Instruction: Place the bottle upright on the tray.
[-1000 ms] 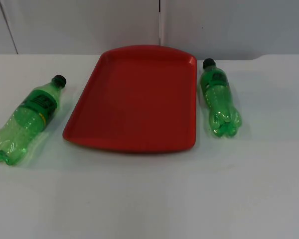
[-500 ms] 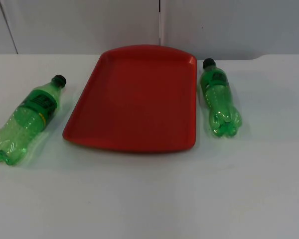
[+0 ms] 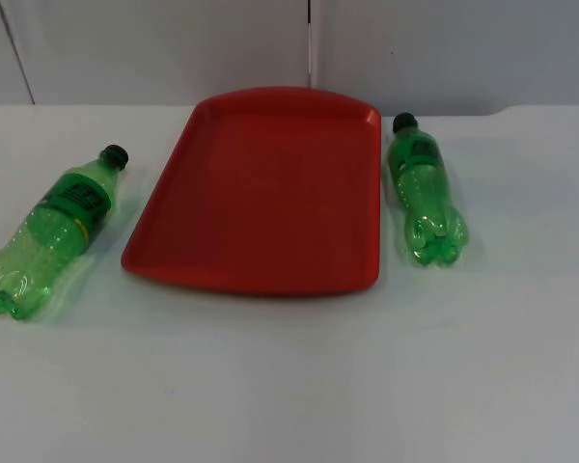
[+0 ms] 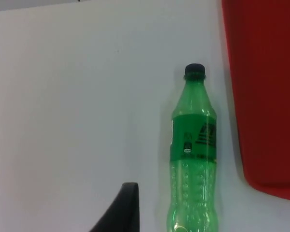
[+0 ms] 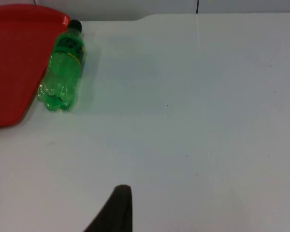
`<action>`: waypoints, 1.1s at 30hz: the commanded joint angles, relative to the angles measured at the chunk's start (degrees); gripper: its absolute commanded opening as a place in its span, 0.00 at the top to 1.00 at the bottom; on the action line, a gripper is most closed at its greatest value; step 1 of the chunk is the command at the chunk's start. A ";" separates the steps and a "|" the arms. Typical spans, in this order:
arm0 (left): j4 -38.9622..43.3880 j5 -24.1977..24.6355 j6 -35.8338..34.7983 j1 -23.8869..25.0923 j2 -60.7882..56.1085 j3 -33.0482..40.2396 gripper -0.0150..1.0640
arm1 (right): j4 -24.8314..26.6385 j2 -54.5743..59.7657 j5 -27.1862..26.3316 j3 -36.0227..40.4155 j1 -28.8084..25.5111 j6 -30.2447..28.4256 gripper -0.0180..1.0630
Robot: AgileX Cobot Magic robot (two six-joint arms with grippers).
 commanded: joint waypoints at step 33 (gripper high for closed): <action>-12.14 9.50 11.15 -1.67 34.76 -24.15 0.01 | 0.08 -0.17 -0.44 0.39 -0.51 0.02 0.01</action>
